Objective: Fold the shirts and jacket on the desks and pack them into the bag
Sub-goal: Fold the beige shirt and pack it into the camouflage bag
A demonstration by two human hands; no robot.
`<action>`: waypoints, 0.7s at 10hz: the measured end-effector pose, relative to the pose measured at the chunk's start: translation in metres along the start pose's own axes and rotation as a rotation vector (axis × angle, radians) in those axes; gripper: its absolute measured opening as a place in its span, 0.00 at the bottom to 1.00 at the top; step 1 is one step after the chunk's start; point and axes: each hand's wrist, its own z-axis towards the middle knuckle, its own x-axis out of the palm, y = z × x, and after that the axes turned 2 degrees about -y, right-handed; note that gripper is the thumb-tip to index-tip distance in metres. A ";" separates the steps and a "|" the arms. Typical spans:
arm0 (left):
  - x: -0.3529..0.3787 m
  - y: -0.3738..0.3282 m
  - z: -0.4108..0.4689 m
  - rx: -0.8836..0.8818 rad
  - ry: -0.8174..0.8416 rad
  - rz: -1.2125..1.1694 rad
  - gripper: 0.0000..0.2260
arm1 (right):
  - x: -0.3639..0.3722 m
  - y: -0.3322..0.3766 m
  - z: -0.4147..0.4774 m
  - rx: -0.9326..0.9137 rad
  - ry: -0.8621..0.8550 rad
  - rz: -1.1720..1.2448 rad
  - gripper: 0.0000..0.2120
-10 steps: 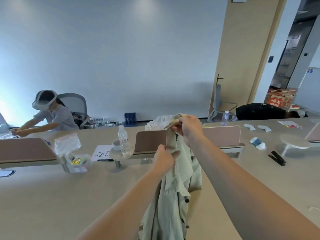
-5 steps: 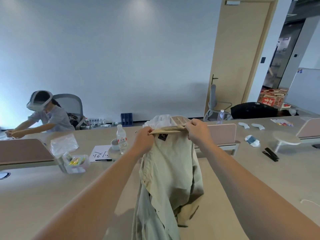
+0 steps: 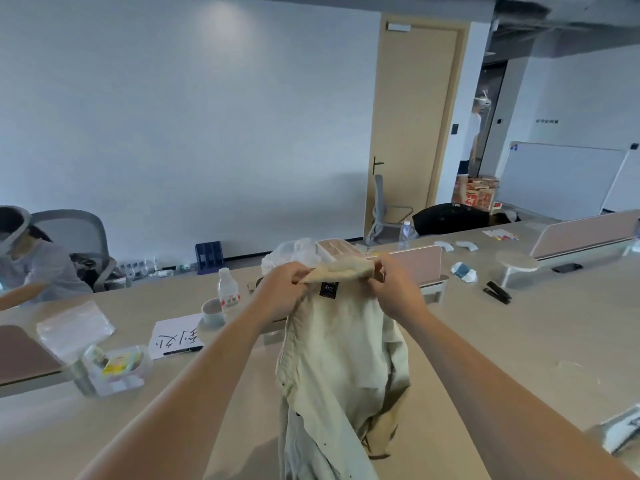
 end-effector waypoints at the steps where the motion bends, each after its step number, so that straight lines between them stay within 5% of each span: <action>1: 0.003 0.020 -0.013 0.004 0.087 0.067 0.05 | 0.003 0.021 -0.001 0.003 -0.091 -0.110 0.02; 4: 0.024 0.068 -0.056 -0.227 0.118 -0.012 0.07 | 0.028 0.071 -0.014 0.146 -0.366 -0.157 0.10; 6: 0.032 0.078 -0.052 -0.325 0.198 0.117 0.11 | 0.019 0.068 -0.020 0.226 -0.436 -0.169 0.05; 7: 0.032 0.069 -0.054 -0.393 0.202 -0.051 0.17 | 0.007 0.057 -0.024 0.276 -0.458 -0.175 0.04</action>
